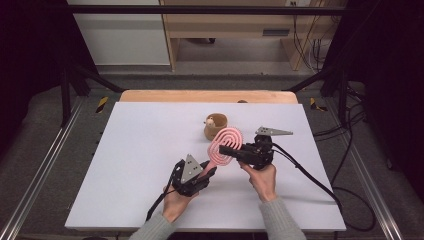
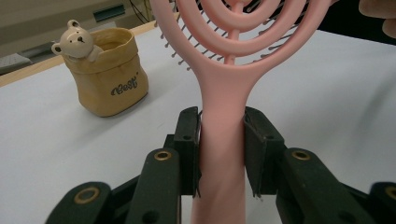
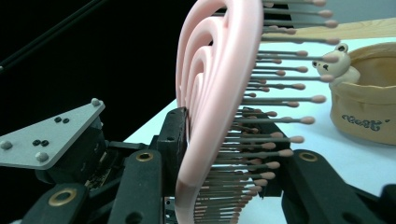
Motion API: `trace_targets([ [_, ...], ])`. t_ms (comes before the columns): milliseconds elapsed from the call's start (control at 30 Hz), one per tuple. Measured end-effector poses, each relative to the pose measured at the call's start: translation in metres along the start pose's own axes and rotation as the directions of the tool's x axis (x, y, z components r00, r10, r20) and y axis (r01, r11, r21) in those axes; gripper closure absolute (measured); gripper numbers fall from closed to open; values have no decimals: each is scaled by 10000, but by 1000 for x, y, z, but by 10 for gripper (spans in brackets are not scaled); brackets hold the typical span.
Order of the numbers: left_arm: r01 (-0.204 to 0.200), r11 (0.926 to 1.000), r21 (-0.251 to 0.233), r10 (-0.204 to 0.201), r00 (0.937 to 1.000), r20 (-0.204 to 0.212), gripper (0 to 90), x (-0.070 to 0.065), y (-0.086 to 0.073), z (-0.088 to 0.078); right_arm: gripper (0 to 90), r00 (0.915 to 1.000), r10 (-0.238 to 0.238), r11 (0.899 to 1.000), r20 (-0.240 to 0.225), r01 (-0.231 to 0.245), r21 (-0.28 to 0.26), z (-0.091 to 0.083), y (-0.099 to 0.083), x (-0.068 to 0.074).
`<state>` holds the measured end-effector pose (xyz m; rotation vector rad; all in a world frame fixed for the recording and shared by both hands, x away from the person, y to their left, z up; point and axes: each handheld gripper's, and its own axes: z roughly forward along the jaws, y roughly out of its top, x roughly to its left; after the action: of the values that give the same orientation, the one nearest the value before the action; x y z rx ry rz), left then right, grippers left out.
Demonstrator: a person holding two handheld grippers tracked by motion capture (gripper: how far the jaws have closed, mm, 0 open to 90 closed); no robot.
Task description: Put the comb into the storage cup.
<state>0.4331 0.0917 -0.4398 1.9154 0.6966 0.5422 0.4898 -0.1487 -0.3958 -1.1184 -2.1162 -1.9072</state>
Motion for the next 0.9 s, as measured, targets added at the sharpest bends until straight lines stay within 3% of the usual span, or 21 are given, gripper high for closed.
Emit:
trace_targets([
  [667,229,9997,-8,-229,9991,344,670,0,3,2,630,10000,-78,9997,26,79,-251,-4,0,6],
  [900,523,9986,-67,-515,9942,945,596,4,7,0,631,9999,-81,9996,111,84,-282,-6,1,6],
])
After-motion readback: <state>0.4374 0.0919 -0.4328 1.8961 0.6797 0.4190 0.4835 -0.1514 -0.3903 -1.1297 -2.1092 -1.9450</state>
